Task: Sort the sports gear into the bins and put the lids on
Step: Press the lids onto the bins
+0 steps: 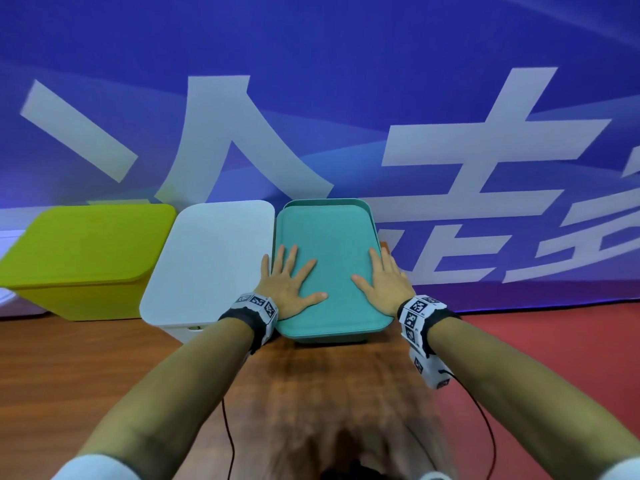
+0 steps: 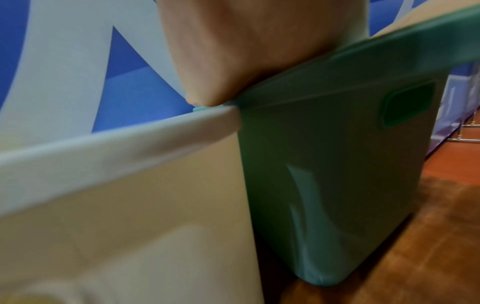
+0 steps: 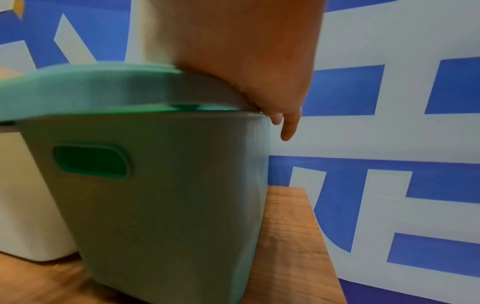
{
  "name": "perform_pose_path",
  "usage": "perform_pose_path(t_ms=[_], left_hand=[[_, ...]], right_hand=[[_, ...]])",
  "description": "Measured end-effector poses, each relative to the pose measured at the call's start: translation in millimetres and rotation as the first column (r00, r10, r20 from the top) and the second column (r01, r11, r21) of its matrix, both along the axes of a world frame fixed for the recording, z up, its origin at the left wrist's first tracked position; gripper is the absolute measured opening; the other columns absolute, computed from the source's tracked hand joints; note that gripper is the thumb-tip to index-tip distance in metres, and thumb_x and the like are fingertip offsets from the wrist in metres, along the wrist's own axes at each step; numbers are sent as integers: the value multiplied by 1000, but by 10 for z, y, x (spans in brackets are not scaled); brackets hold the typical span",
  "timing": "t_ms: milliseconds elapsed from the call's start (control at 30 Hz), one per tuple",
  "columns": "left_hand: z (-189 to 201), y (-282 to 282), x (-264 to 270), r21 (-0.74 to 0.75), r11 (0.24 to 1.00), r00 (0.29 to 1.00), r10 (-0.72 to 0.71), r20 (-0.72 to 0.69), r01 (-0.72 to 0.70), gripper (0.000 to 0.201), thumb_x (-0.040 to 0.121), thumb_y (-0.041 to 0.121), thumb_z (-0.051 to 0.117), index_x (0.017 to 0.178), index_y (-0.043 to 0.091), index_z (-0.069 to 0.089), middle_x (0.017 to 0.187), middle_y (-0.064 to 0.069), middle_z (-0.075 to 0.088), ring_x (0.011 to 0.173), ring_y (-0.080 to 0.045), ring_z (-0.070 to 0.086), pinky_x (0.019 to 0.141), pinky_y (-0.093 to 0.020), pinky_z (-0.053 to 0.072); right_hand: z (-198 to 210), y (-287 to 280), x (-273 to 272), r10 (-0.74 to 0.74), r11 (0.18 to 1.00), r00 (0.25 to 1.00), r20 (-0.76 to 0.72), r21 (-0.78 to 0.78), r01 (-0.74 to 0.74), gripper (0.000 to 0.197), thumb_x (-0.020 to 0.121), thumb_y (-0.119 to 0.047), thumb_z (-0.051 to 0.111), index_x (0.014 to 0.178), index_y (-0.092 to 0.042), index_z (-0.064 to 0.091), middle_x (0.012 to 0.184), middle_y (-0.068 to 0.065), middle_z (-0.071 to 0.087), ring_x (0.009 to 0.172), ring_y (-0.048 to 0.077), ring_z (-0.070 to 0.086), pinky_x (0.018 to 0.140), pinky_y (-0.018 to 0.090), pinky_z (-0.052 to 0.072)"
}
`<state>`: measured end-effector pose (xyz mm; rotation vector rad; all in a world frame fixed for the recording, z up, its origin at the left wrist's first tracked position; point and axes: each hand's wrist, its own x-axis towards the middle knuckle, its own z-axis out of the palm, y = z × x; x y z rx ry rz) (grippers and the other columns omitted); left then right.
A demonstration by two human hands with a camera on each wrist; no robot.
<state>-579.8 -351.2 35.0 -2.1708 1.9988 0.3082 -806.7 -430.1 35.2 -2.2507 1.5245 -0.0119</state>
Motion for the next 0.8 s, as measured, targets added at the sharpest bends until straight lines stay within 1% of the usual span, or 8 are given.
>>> perform_pose_path(t_ms=[100,167,267,333,467,567,667,800], left_hand=[[-5,24,-4,-42,999,1000,19,4,-19,93,72,91,4,153,45,-4,162,-5,-20,146,-34,-25,114,-60,-17],[-3,46,-4,-71,995,998,68,7,-67,92,72,92,4,152,47,-3,162,-5,-19,146,-38,-20,112,-62,-17],[12,54,-3,-51,986,987,156,-29,-157,91,74,91,8,152,46,-3,162,-4,-18,147,-41,-12,112,-64,-13],[32,32,-17,-30,987,985,154,-83,-157,90,78,89,15,153,43,-1,162,-4,-17,147,-42,-12,114,-62,-9],[86,-44,-54,-43,989,969,131,-212,-143,85,83,82,31,153,41,8,164,-3,-10,145,-45,-11,119,-55,-1],[123,-114,-29,-65,984,945,141,-295,-167,82,83,78,40,152,41,15,164,-2,-5,146,-42,-5,120,-52,6],[180,-181,24,-83,982,922,130,-366,-172,80,84,73,47,151,41,18,164,-1,-5,147,-39,-2,120,-49,9],[210,-288,43,-39,987,911,128,-392,-156,82,84,71,51,152,40,16,163,-2,-10,147,-41,-6,121,-50,8]], right_hand=[[-10,0,-9,-2,1000,999,53,-17,2,83,95,-62,37,156,-19,-1,164,9,-5,151,25,2,119,51,17],[8,8,-21,2,1000,994,110,-21,0,84,95,-60,42,155,-19,0,164,7,-3,150,23,4,119,51,16],[32,7,-28,8,1000,982,187,-25,-3,85,94,-56,49,156,-22,1,164,5,0,150,22,5,118,51,12],[22,-8,-18,5,999,976,219,-38,3,86,93,-55,51,156,-23,1,164,3,1,150,21,5,118,52,12],[-9,-42,-1,-21,999,954,299,-20,28,88,92,-52,55,156,-22,2,164,1,5,150,21,7,118,55,15],[-14,-64,-4,-35,999,933,359,-20,45,88,92,-48,57,155,-21,2,163,2,7,150,22,7,118,56,16],[22,-85,-1,-47,999,924,379,-6,53,89,93,-46,58,155,-20,1,164,3,5,150,22,5,119,54,15],[28,-152,5,-70,997,943,326,35,62,90,92,-48,58,155,-19,1,164,4,2,151,22,2,120,53,14]])
